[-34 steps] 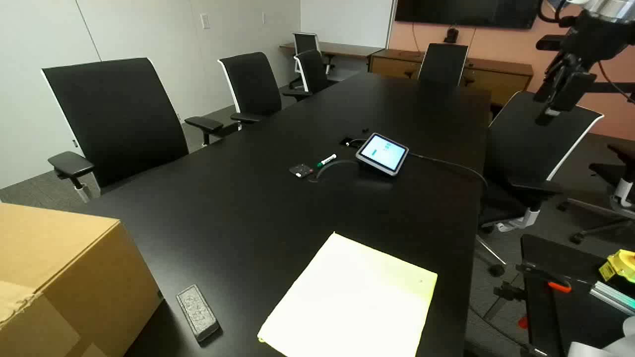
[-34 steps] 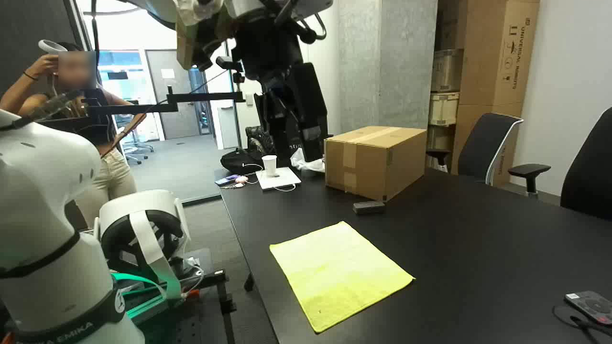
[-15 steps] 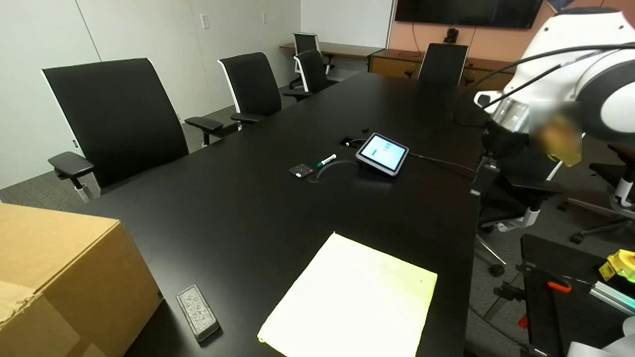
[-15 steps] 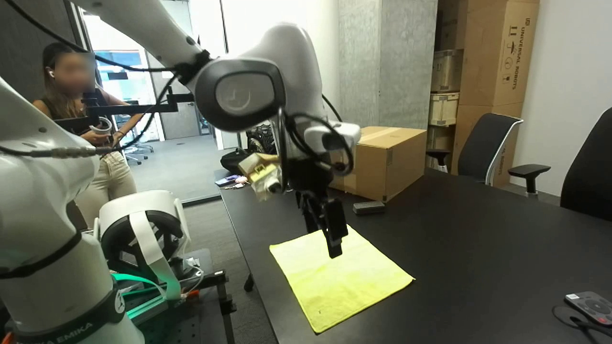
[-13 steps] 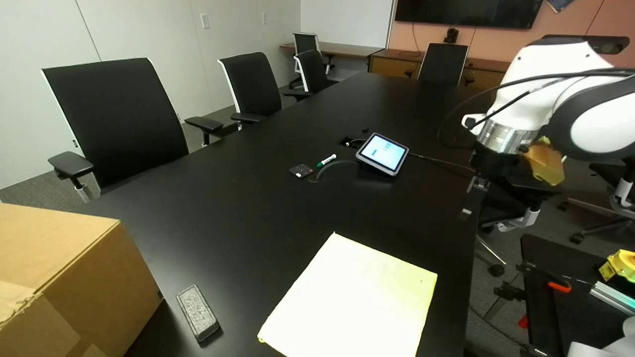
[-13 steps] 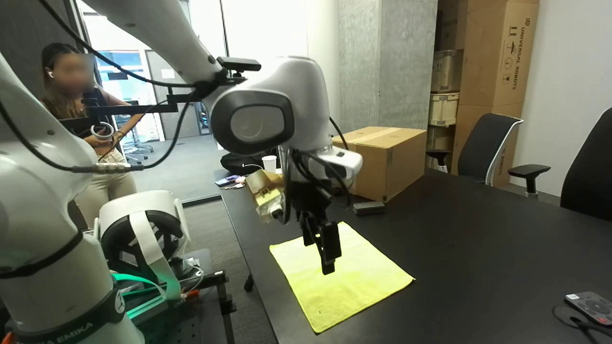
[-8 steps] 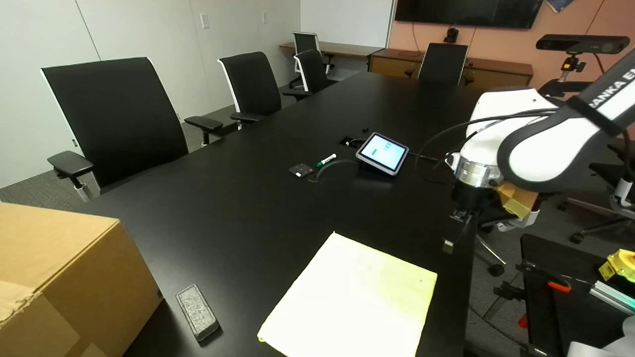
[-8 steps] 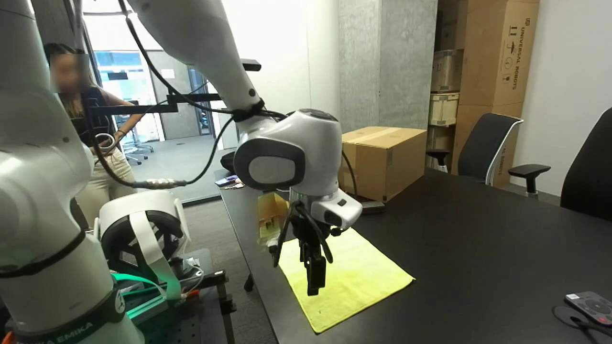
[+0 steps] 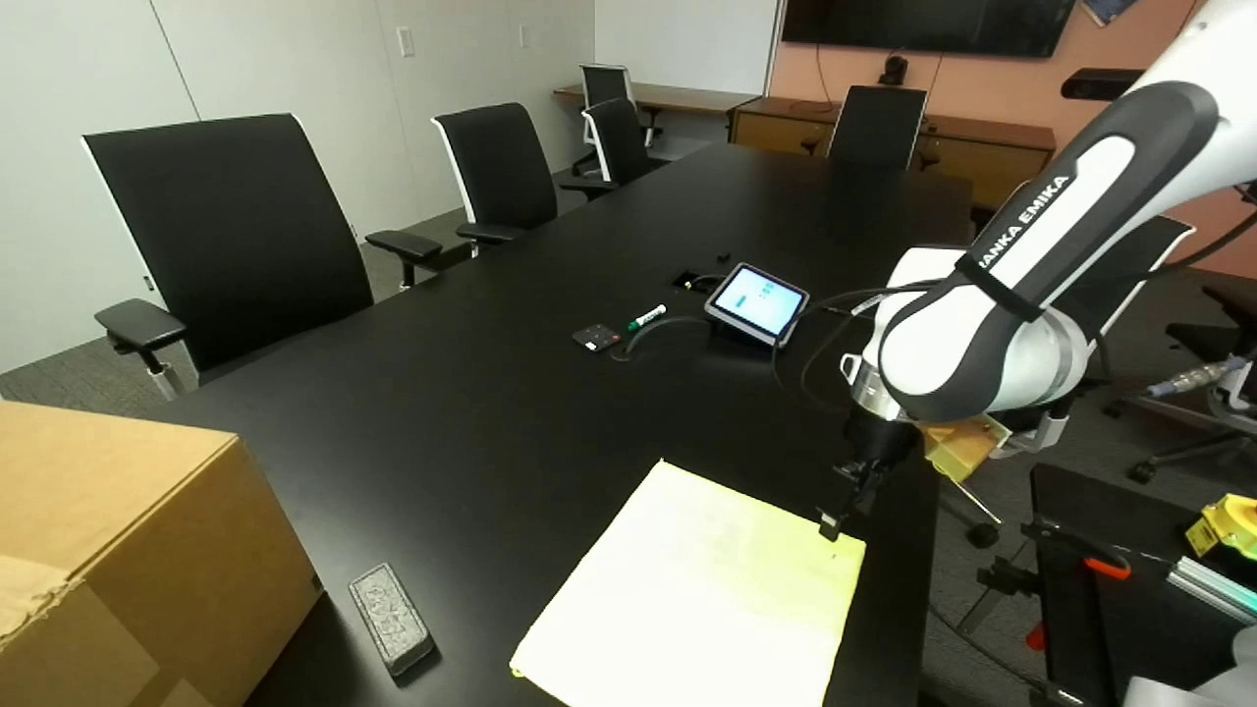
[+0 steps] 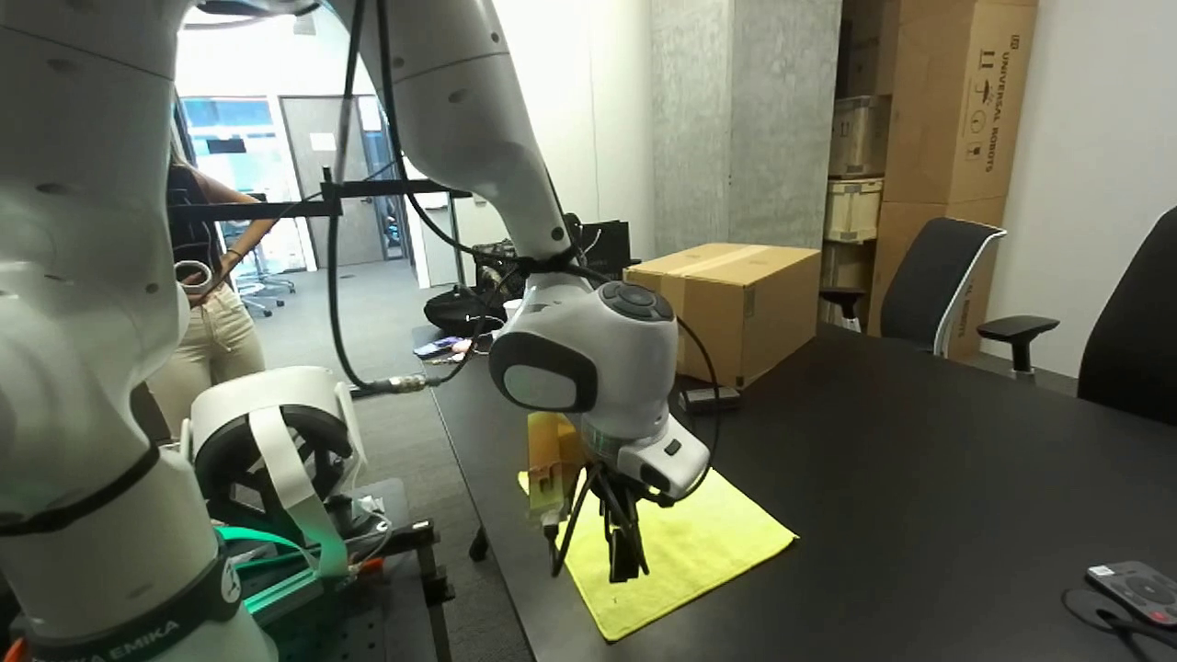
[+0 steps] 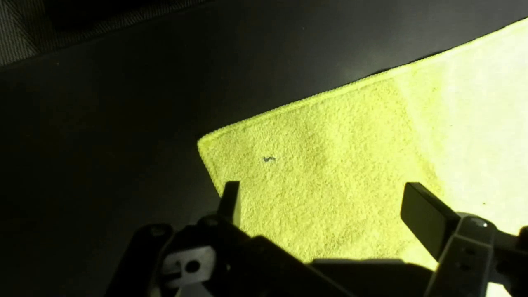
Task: Fold the yellow towel once from bottom to top
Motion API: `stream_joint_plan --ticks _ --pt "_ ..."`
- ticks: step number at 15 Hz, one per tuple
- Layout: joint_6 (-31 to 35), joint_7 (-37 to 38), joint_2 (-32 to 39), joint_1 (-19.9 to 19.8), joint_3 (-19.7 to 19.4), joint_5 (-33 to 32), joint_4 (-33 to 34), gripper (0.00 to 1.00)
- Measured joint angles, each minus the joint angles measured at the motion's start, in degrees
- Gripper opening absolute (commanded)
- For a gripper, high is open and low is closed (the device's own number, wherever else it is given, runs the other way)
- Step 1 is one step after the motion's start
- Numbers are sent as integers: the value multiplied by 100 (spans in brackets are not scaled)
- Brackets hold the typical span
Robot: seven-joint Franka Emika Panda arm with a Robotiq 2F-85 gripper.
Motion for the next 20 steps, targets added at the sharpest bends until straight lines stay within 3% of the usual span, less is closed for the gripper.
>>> stream_joint_plan --ticks 10,20 --pt "185 -595 630 -110 40 -74 112 100" --pt "1230 -1184 1335 -105 99 -81 151 100"
